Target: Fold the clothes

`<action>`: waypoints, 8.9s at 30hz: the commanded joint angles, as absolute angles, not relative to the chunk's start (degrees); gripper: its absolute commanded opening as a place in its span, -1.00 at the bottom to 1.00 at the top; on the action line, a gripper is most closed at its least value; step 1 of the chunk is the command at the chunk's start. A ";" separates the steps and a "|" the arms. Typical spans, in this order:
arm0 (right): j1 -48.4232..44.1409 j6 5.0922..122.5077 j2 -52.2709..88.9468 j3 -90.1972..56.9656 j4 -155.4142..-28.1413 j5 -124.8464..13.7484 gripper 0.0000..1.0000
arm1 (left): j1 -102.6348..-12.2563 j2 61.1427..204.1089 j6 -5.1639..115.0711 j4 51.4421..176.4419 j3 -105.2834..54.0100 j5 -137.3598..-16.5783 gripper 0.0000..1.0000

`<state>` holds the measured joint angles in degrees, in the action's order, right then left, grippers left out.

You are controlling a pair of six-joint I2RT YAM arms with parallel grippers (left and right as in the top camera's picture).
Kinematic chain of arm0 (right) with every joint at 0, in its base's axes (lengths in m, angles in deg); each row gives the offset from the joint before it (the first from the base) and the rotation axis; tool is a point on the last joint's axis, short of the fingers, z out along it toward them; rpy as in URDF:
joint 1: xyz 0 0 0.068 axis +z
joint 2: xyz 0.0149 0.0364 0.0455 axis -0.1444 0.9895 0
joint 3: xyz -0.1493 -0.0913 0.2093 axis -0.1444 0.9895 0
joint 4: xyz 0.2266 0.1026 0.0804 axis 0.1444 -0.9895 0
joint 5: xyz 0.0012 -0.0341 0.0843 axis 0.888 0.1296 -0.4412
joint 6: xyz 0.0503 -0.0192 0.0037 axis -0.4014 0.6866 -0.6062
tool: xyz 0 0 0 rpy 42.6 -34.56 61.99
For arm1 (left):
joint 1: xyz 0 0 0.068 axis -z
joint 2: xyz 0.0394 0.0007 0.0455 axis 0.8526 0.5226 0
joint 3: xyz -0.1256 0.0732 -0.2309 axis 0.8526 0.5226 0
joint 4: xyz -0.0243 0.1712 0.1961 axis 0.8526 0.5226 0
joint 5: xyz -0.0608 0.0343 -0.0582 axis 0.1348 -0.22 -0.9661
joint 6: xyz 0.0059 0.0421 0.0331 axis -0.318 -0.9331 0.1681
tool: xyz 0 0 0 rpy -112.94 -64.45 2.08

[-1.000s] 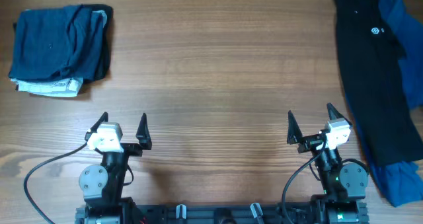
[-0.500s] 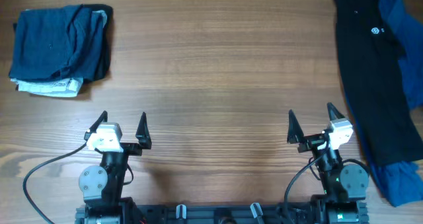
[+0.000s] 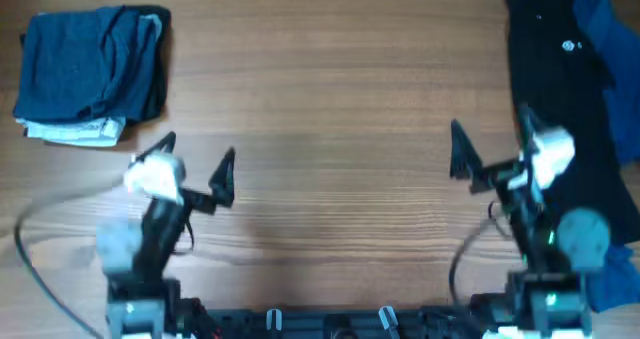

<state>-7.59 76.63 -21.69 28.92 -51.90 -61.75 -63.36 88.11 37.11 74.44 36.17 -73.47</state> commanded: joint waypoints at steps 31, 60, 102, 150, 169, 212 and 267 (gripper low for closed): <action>-38.17 60.78 62.57 -16.89 -54.11 -52.11 0.64 | -60.08 162.03 31.18 128.25 -33.09 -80.38 0.99; -29.87 67.08 37.78 -17.13 -69.14 -69.55 -0.91 | -58.22 162.03 32.69 126.70 -33.09 -80.40 0.99; -8.40 73.11 32.47 -19.23 -101.97 -54.66 0.99 | -39.05 181.22 32.71 128.73 -29.16 -63.18 0.67; 3.81 71.28 32.47 -19.12 -105.84 -65.44 0.63 | -35.73 156.11 40.82 113.91 -59.47 -39.53 -0.92; 6.96 57.59 45.08 -0.34 -89.95 -59.84 0.03 | -35.73 155.67 43.18 111.09 -59.47 -31.70 -0.92; -11.77 61.13 -0.12 -15.12 -120.14 -47.52 -0.92 | -35.91 136.92 55.71 152.79 -59.45 -20.69 -0.92; -11.77 66.84 50.63 -14.40 -81.69 -54.97 -0.47 | -41.89 177.47 44.65 135.81 -34.12 -46.33 -0.92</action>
<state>-11.51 66.18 52.62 -14.35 -81.08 -53.90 -41.26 179.17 44.67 133.95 -30.93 -46.30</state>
